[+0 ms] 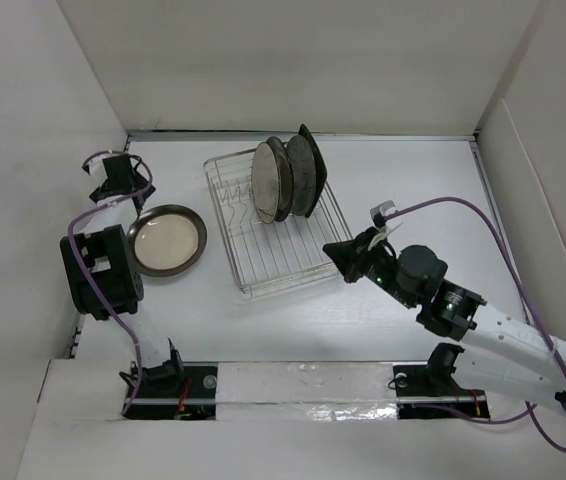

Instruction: Load the plates into the dish rack

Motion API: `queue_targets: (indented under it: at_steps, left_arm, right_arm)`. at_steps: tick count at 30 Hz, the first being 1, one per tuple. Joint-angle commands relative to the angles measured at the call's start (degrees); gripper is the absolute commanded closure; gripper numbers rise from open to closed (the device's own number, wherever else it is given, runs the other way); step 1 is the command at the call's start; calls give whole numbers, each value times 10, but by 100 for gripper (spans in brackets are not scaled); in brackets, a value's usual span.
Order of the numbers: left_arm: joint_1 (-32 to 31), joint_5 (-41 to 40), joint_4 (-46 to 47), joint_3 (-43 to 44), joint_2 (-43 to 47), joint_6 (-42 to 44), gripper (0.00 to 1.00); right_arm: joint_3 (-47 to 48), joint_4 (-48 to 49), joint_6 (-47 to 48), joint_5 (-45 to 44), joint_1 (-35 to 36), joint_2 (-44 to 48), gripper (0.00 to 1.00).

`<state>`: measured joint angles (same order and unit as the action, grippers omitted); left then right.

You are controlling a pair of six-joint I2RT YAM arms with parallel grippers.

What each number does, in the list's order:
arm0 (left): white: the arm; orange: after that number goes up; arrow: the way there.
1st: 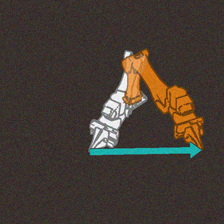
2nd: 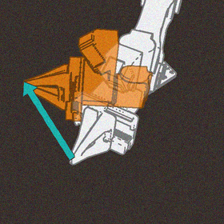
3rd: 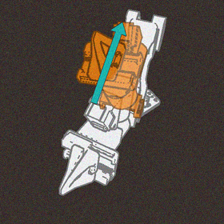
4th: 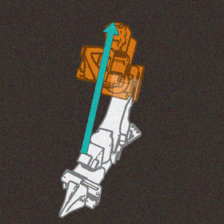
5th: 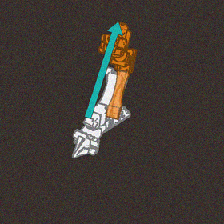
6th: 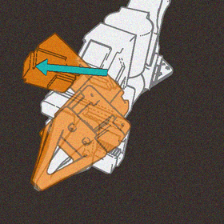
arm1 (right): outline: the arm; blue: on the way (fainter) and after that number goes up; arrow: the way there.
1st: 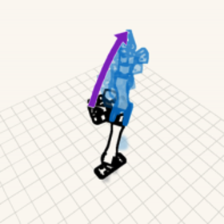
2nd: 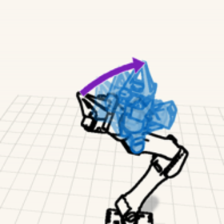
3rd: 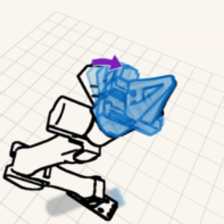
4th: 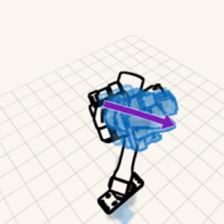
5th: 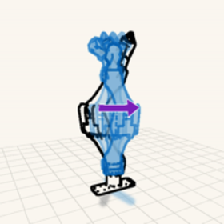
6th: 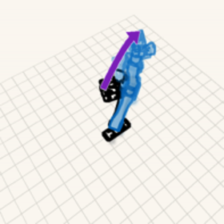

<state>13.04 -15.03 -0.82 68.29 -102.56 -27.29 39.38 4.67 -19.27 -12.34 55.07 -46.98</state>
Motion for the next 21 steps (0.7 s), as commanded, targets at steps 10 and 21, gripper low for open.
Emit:
queue_targets:
  at_steps: [10,21]
  left_arm:
    - [2,83,-48,-173,283,-71,100]
    - [98,177,-189,-315,438,-74,18]
  right_arm:
    - [-3,29,2,23,-3,11,100]
    - [-11,13,-5,23,-25,72,82]
